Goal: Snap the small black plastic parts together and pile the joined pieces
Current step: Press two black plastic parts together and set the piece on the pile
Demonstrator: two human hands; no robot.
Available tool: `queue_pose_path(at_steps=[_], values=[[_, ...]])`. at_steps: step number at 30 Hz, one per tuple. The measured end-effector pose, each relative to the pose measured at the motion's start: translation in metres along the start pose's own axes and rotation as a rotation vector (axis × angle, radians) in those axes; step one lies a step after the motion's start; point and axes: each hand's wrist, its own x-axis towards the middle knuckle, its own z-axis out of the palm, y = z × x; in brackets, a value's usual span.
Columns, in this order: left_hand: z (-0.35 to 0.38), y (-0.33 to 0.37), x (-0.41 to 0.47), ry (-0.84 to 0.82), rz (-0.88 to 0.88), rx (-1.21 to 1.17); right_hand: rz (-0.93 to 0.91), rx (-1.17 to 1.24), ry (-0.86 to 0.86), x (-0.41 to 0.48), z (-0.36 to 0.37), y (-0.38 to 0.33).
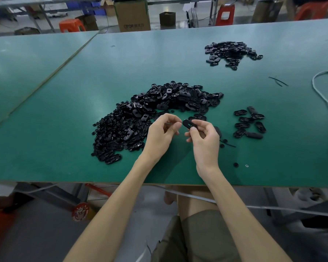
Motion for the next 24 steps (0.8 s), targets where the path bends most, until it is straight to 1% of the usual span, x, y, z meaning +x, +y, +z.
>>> queue_pose_path(at_steps=[6,11,16,22,24], values=[[-0.0039,0.0003,-0.0005,0.056,-0.028,-0.101,-0.001,-0.001,-0.010,-0.0008,-0.0001,-0.0005],[-0.0039,0.0004,-0.0010,0.096,-0.010,-0.166,-0.005,-0.026,-0.019,-0.0015,0.0004,0.0002],[-0.0029,-0.0014,-0.0020,0.088,0.013,-0.129,-0.011,-0.041,-0.029,-0.0019,-0.0001,0.0001],[-0.0036,0.0009,-0.0024,0.072,-0.006,-0.151,-0.022,-0.049,-0.013,-0.0017,0.0003,-0.0002],[-0.0029,0.0022,-0.0034,0.068,0.003,-0.118,-0.027,-0.049,-0.015,-0.0015,0.0001,-0.0002]])
